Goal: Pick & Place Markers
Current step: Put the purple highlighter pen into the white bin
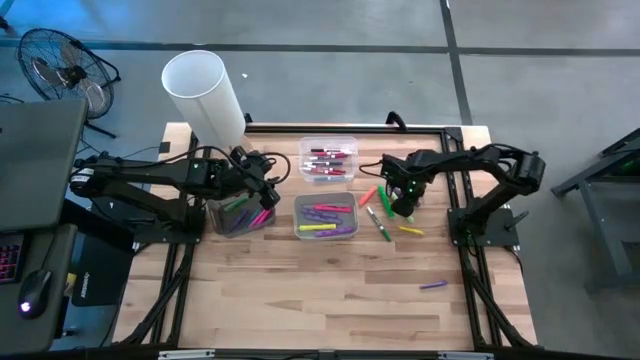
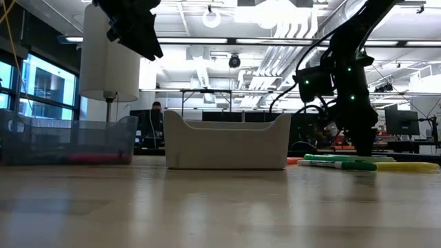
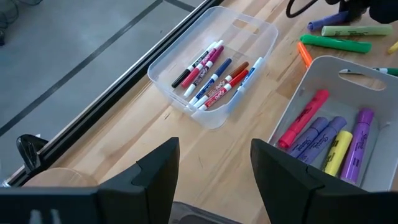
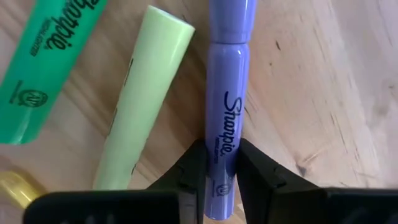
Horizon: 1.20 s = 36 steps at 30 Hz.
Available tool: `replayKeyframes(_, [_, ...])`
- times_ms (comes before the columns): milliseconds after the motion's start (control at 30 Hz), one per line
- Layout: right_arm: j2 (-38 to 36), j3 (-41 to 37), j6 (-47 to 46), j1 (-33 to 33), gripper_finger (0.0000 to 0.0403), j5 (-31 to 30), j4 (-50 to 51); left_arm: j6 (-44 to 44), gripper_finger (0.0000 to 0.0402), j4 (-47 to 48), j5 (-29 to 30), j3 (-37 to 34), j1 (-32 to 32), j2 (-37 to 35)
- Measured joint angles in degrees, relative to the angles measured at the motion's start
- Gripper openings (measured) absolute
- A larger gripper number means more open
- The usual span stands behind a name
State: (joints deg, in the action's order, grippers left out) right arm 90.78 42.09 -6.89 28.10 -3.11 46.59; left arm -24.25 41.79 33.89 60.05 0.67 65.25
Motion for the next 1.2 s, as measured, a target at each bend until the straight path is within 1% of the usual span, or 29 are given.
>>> replayKeyframes(67, [-1.55, -0.04, -0.63, 0.01, 0.0055, -0.76, 0.74, -0.83, 0.0194, 0.04, -0.27, 0.00, -0.58, -0.01])
replayKeyframes(133, [-3.95, -0.32, -1.59, 0.01, 0.0055, -2.78, 2.62, -2.35, 0.0193, 1.76, -2.17, 0.65, -2.01, -0.08])
replayKeyframes(200, [-7.33, 0.53, -3.30, 0.09, 0.0055, -5.20, 6.51, -3.04, 0.0193, 5.14, -3.61, 2.40, -3.62, -0.25])
replayKeyframes(300, [-12.83, 3.98, -4.69, -0.10, 0.0055, -8.66, 13.09, -3.00, 0.0192, 10.43, -3.59, 5.40, -5.31, -0.33])
replayKeyframes(400, [-16.92, 9.70, -6.79, -1.78, 0.0055, -12.39, 20.60, 0.10, 0.0192, 10.86, -3.58, 6.12, -6.06, -0.33])
replayKeyframes(467, [-18.25, 14.43, -9.36, -3.74, 0.0055, -14.00, 24.14, 1.87, 0.0192, 10.93, -3.61, 5.71, -5.94, -0.92])
replayKeyframes(533, [-18.31, 19.23, -11.96, -6.49, 0.0055, -14.25, 25.82, 2.57, 0.0192, 11.20, -3.75, 4.40, -5.91, -3.11])
replayKeyframes(600, [-17.67, 23.94, -14.26, -10.30, 0.0055, -14.43, 24.87, 2.87, 0.0192, 10.33, -3.89, 2.63, -5.88, -5.57])
replayKeyframes(667, [-15.52, 28.54, -16.64, -14.40, 0.0055, -15.45, 24.06, 2.97, 0.0192, 10.23, -5.00, -0.05, -5.89, -8.44])
replayKeyframes(733, [-11.53, 33.53, -18.69, -18.32, 0.0055, -16.33, 23.98, 3.05, 0.0192, 8.03, -6.34, -2.47, -5.86, -11.48])
replayKeyframes(767, [-9.15, 36.17, -19.67, -20.11, 0.0055, -16.52, 23.86, 3.29, 0.0192, 6.51, -7.33, -3.73, -5.82, -13.31])
replayKeyframes(833, [-3.69, 41.90, -21.05, -23.41, 0.0055, -17.26, 23.85, 4.33, 0.0192, 6.32, -9.11, -6.35, -5.84, -17.32])
replayKeyframes(900, [2.26, 47.98, -21.29, -26.03, 0.0055, -17.44, 23.80, 5.62, 0.0192, 3.36, -10.88, -8.00, -5.84, -20.48])
replayKeyframes(967, [8.46, 54.29, -21.26, -28.13, 0.0055, -16.98, 23.80, 6.18, 0.0192, 3.20, -12.45, -9.63, -5.86, -23.27])
replayKeyframes(1067, [16.86, 63.22, -21.23, -30.15, 0.0054, -15.15, 24.00, 8.49, 0.0192, -0.02, -15.95, -11.21, -5.84, -25.90])
replayKeyframes(1200, [26.44, 71.82, -21.22, -31.79, 0.0054, -12.91, 24.73, 9.73, 0.0192, 0.41, -19.53, -12.44, -5.84, -27.79])
